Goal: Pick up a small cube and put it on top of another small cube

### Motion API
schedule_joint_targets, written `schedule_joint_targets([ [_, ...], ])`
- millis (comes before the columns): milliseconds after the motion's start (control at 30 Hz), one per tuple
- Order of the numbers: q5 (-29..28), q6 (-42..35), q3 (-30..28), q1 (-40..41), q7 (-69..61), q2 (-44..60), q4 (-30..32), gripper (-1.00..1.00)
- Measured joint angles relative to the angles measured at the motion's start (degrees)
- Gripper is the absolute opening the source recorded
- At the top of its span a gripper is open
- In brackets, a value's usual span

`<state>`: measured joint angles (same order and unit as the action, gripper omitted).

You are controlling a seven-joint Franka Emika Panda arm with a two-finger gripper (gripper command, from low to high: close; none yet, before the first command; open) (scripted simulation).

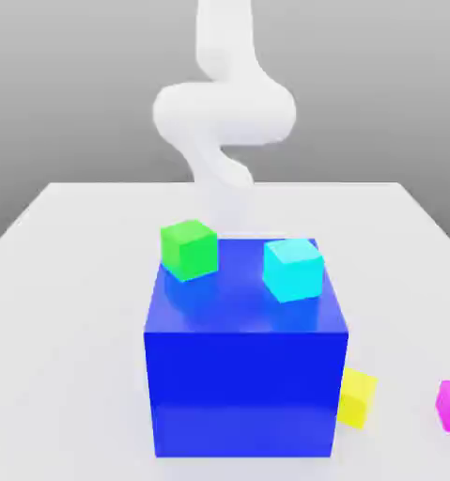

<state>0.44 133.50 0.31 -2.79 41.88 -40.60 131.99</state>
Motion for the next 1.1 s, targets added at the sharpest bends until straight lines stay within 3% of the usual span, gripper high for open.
schedule_joint_targets([
  [567, 0.8, 11.8, 6.4, -16.2, -25.3, 35.6, 1.5, 0.0],
  [900, -6.6, 18.5, 10.1, -24.2, -34.5, 56.7, 2.3, 0.0],
  [1067, -10.6, 25.3, 8.0, -27.3, -33.5, 67.2, 0.7, 0.0],
  [1100, -11.1, 26.4, 7.5, -27.7, -33.2, 68.7, 0.4, -1.0],
])
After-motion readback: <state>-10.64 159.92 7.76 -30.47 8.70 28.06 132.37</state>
